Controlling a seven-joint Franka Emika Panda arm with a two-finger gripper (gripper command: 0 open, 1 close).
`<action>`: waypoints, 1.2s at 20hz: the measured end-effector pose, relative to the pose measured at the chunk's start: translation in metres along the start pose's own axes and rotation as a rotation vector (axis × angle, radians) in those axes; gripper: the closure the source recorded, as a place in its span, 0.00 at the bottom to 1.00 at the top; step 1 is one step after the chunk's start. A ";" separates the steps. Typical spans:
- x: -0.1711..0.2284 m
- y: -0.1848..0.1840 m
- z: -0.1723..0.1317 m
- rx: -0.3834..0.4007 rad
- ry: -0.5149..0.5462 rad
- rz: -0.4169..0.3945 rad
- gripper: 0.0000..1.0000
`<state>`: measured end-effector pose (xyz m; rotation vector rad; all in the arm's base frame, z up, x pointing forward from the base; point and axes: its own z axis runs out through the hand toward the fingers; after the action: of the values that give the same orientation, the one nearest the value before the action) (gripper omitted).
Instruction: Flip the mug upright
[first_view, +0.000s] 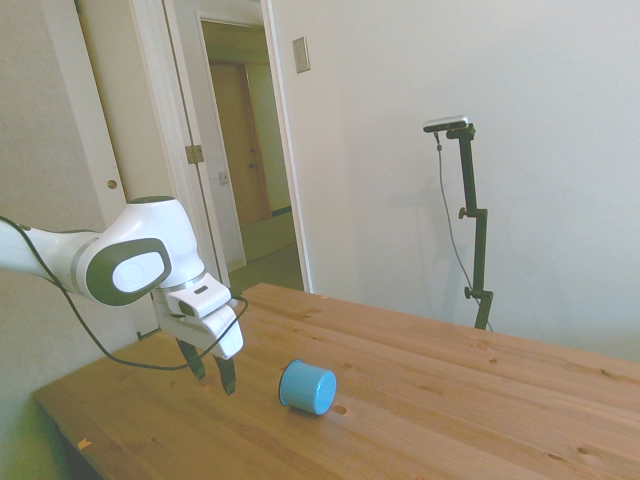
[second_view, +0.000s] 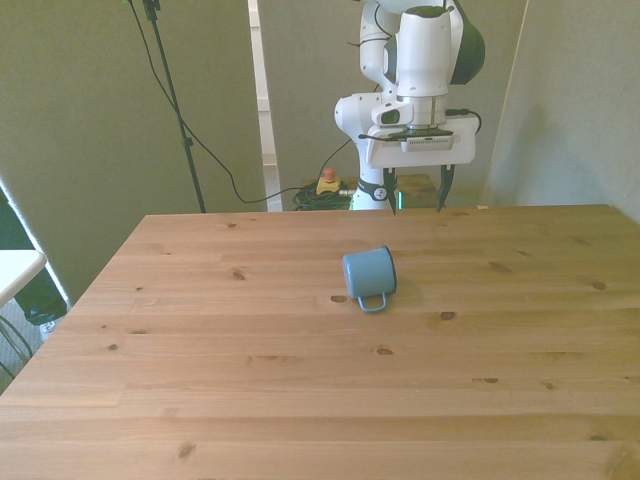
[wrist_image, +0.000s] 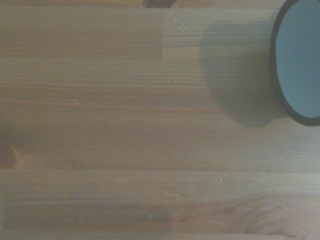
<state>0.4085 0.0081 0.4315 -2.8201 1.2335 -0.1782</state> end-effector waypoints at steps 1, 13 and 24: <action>0.000 0.000 0.000 -0.001 0.000 -0.001 0.00; 0.037 -0.060 0.000 -0.154 0.223 0.047 0.00; 0.036 -0.100 0.030 -0.307 0.378 0.068 0.00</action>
<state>0.5098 0.0497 0.4146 -3.0956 1.5460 -0.5915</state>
